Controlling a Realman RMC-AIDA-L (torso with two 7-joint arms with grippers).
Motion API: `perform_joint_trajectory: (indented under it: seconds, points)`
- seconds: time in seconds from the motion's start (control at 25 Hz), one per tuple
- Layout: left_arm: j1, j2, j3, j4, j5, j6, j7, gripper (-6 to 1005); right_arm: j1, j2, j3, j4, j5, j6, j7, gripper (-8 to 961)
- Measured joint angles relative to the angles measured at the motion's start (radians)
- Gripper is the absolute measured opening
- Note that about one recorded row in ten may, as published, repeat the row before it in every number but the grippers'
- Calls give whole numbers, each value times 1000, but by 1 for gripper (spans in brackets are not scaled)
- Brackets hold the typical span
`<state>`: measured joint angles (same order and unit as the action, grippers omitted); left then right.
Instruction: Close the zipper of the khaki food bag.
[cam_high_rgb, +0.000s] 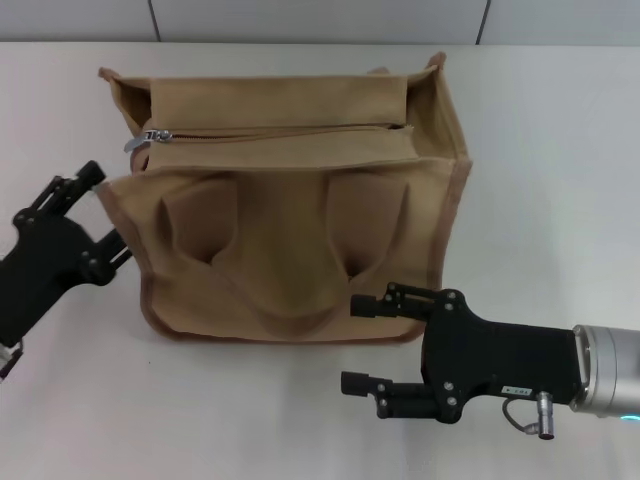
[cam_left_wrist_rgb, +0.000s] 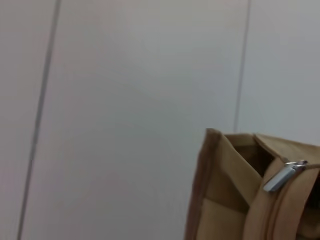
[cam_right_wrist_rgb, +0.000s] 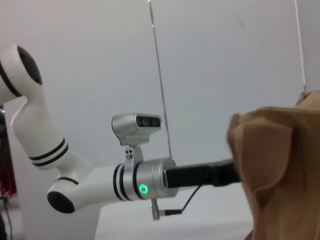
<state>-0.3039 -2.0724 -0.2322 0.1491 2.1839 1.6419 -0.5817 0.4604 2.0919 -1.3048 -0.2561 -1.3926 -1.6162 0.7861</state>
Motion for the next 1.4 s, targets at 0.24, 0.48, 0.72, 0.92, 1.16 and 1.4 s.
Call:
perform_joint_trajectory:
  seconds: [0.24,0.48,0.72,0.92,1.16,1.4]
  points:
    - [-49,0,-27,-33,-10,-5,-2,766,1,-1,5,0,1,4,-1,757]
    - [-67,1,-94,-48,-11,12,-4,764,6,-1,7,-1,17,2,-1,757]
    - [-77,0,-122,-58,-12,57,-2,762,7,-1,7,0,22,4,-1,757]
    - [-68,0,-117,-59,-8,92,-7,760,6,0,8,0,24,11,-1,757]
    - [-67,0,-97,-61,7,63,0,759,7,0,10,0,24,21,-1,757]
    - [-61,-2,-118,-76,-2,71,6,757,11,0,10,0,24,24,-1,757]
